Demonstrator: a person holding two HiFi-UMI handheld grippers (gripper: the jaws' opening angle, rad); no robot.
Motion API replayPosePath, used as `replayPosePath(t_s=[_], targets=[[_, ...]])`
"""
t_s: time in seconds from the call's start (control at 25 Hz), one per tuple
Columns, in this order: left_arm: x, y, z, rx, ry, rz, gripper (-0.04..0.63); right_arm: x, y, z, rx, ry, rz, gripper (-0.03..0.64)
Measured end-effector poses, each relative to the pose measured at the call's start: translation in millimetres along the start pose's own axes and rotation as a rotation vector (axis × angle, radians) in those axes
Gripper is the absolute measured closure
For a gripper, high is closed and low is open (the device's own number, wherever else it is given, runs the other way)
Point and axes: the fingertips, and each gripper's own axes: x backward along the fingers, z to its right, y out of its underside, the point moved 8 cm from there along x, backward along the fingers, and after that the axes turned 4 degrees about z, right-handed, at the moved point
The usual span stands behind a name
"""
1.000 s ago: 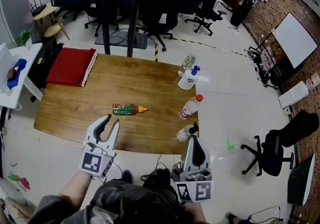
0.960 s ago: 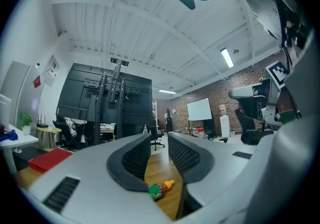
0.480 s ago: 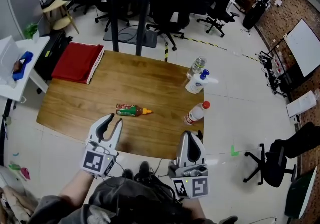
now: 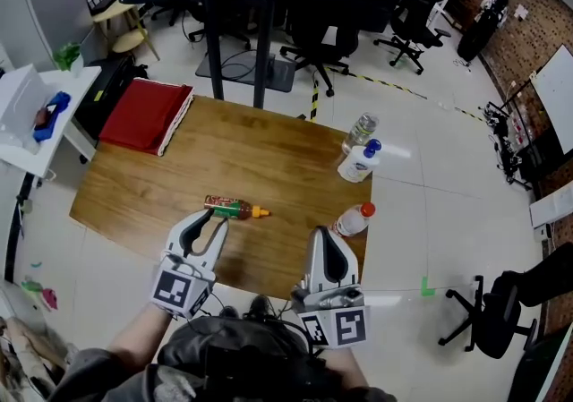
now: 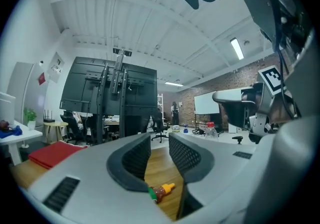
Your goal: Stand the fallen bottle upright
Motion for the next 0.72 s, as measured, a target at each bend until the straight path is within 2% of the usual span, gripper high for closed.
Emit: replayPosePath(t_s=[0.44,0.6,0.72], targets=[[-34,19,1,0.023,0.025,-0.072,0.462,-23,16,19,-0.048,-0.020,-0.039,0.604],[-48,35,-5,0.000,0.101,-0.127,0.394,-37,26,15,-0.052,-0.008,-0.050,0.604],[-60,49,-8,-0.053,0.183,-0.159,0.387,-49,31,11,-0.046,0.025,-0.044,0.604]])
